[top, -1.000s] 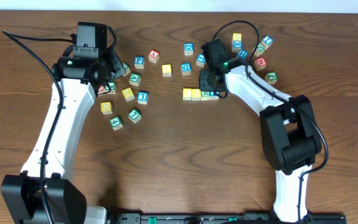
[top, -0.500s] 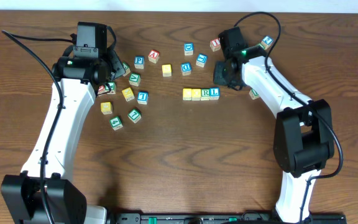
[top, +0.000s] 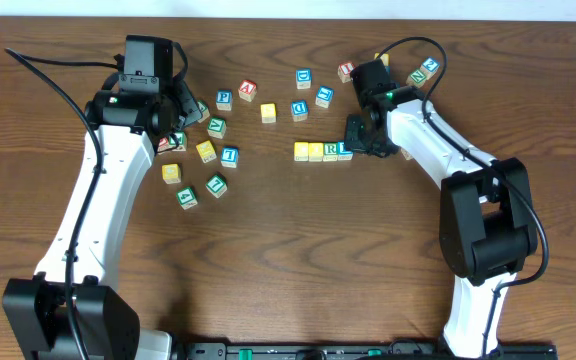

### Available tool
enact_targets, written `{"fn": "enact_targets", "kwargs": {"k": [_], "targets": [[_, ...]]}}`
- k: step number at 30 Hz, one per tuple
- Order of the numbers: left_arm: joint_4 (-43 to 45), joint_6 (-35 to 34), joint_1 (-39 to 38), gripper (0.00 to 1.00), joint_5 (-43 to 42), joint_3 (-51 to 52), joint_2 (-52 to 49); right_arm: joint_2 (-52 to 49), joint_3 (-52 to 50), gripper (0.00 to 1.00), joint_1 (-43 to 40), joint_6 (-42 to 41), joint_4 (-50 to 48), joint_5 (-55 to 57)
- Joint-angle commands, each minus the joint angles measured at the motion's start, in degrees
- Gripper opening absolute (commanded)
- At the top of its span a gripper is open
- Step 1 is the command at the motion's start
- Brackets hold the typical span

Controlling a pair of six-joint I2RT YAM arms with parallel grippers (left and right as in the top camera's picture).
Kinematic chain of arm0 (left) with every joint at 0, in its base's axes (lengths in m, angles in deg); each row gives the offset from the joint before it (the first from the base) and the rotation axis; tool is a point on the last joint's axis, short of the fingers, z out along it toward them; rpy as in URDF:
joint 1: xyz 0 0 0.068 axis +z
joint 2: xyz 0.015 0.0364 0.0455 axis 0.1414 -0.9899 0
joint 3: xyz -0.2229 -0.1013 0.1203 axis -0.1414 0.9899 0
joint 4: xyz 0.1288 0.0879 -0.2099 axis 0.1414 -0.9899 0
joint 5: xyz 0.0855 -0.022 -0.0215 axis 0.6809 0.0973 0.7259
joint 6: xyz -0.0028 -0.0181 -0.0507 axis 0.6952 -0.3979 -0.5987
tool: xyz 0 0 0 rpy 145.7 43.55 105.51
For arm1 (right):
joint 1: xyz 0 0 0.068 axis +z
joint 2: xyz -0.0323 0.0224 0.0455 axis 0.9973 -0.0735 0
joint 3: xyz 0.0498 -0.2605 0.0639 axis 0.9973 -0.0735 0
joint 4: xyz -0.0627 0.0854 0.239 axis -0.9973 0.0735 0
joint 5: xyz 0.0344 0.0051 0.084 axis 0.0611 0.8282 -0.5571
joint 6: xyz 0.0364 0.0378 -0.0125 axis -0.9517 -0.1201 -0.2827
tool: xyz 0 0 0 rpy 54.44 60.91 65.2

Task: Spell out CORL

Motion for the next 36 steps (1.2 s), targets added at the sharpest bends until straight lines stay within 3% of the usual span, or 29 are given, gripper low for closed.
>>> {"fn": "enact_targets", "kwargs": {"k": [1, 36], "targets": [[-0.17, -0.04, 0.13, 0.25, 0.66, 0.87, -0.66, 1.14, -1.64, 0.02, 0.66, -0.81, -0.24, -0.20], [-0.20, -0.04, 0.09, 0.25, 0.28, 0.87, -0.66, 1.14, -1.81, 0.02, 2.82, 7.13, -2.23, -2.32]]}}
